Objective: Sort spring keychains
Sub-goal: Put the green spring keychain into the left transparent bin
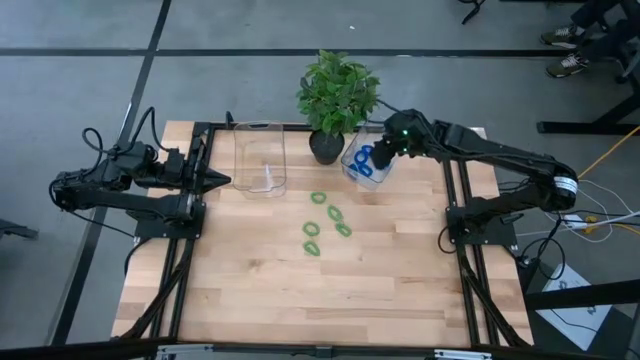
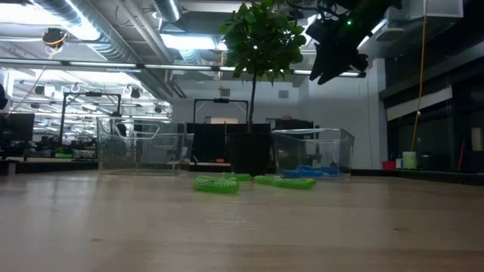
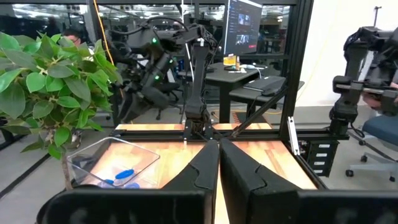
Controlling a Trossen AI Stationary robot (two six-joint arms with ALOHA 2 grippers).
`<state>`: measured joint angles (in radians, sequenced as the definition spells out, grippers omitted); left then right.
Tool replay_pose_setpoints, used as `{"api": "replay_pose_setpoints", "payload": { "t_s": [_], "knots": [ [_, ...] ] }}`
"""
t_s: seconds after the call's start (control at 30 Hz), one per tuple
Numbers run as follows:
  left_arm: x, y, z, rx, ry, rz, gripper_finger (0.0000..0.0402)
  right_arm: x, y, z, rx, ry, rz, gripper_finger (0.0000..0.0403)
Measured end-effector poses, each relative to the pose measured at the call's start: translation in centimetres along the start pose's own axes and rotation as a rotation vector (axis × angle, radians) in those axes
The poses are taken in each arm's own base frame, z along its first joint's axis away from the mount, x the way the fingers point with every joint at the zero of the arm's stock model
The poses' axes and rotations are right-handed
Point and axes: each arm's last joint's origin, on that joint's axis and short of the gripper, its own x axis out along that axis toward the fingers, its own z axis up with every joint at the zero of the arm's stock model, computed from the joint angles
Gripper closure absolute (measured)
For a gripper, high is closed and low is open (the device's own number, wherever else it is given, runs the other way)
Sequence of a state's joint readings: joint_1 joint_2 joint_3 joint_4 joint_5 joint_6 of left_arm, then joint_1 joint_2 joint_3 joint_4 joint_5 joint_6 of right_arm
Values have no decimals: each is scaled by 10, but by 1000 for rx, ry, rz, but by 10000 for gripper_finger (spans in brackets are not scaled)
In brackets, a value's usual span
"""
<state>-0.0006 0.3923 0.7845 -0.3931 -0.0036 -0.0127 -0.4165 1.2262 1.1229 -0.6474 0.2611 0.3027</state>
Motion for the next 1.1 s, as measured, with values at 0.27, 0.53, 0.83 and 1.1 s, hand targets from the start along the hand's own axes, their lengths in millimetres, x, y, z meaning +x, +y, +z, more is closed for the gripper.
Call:
{"api": "replay_pose_setpoints", "payload": {
  "t_s": [0.27,0.53,0.83,1.1],
  "knots": [
    [0,0,0,0,0,0,393,-8,27,-9,-102,19,127,249],
    [0,0,0,0,0,0,389,-19,53,-21,-240,42,281,249],
    [0,0,0,0,0,0,391,-30,74,-32,-316,71,417,249],
    [0,0,0,0,0,0,393,-33,78,-36,-258,103,428,249]
  ]
}}
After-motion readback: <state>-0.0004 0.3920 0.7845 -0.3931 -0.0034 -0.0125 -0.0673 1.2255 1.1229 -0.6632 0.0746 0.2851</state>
